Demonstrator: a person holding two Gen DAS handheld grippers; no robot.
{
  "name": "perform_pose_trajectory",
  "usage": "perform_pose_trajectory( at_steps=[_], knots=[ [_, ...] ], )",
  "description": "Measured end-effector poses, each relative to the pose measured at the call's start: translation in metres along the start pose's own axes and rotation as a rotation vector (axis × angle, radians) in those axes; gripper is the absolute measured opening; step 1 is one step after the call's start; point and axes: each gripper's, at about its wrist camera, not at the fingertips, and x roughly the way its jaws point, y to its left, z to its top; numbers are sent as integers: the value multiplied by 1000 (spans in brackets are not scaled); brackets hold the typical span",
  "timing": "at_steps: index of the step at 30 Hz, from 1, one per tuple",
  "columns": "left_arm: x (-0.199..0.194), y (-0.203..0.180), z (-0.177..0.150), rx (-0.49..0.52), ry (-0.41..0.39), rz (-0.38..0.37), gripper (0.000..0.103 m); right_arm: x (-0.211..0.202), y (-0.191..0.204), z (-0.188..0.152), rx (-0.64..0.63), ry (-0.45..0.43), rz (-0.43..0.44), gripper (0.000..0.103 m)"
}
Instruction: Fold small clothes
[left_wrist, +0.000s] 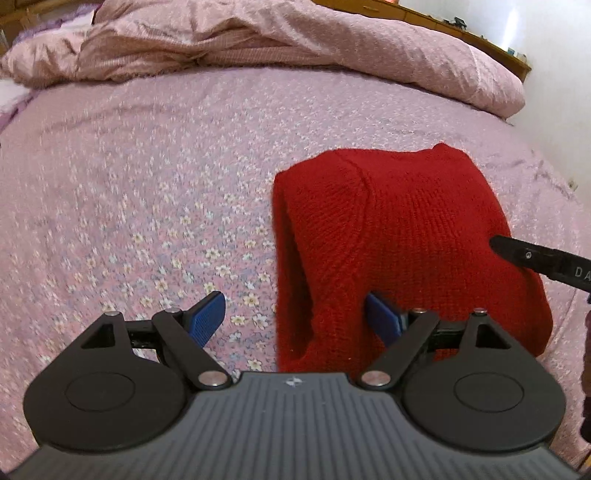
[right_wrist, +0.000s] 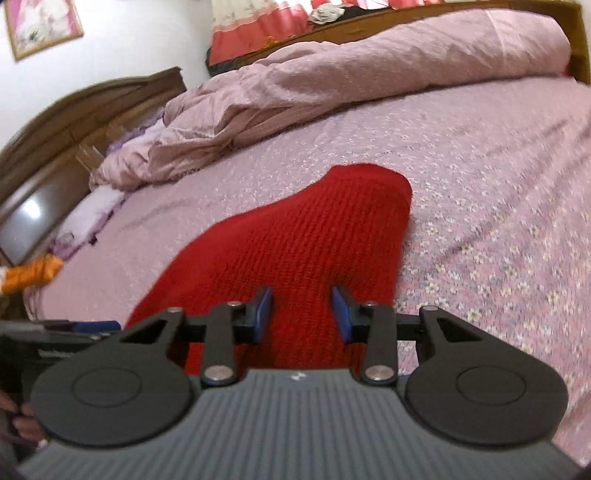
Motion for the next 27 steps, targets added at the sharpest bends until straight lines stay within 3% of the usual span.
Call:
perform_pose_trajectory(
  at_steps=[12,17,21,27],
  knots=[
    [-14,-11,-5,36,-2,-1,87,-40,15,-7,0,-50,-63,41],
    [-10,-16,-12,55,19,4,87,-56,17,-28,119,-53,-37,41],
    [-7,-18,-17,48,21,15,87,-46,25,-44,61,-60,-88,41],
    [-33,-28,-21,67,-5,27,87,-58,39,-49,45,-95,-132,44]
  ],
)
